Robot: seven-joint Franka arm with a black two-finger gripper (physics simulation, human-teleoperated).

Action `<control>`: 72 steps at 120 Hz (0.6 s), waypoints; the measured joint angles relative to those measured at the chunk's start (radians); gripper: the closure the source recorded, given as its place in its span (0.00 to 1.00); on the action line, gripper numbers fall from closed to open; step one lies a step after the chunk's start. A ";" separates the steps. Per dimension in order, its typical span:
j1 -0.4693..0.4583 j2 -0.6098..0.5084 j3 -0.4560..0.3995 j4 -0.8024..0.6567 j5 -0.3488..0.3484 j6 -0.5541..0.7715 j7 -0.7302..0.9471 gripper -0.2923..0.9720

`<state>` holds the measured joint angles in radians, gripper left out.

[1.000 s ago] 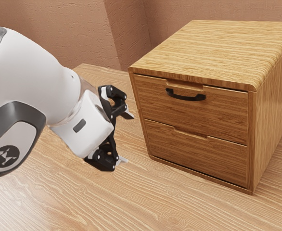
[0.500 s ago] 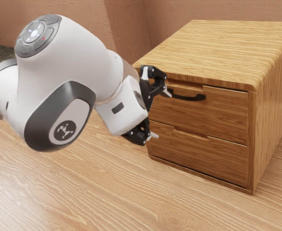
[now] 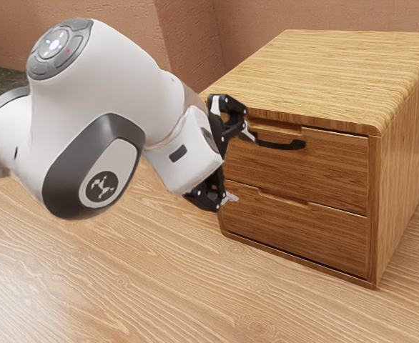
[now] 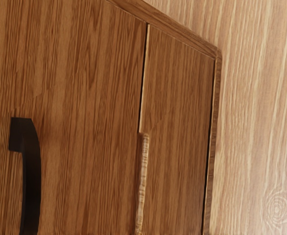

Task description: Pull the drawer handle with one arm to open the drawer

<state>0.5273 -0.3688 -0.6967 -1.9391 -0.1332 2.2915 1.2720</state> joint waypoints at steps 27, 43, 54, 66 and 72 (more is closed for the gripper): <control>0.039 0.040 -0.059 0.023 -0.003 0.002 -0.026 0.23; 0.040 0.052 -0.061 0.030 -0.002 0.011 -0.038 0.23; 0.040 0.054 -0.061 0.030 -0.002 0.015 -0.045 0.23; 0.041 0.055 -0.060 0.030 -0.003 0.017 -0.051 0.23; 0.041 0.056 -0.060 0.029 -0.003 0.018 -0.054 0.23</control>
<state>0.5687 -0.3131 -0.7565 -1.9099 -0.1362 2.3097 1.2181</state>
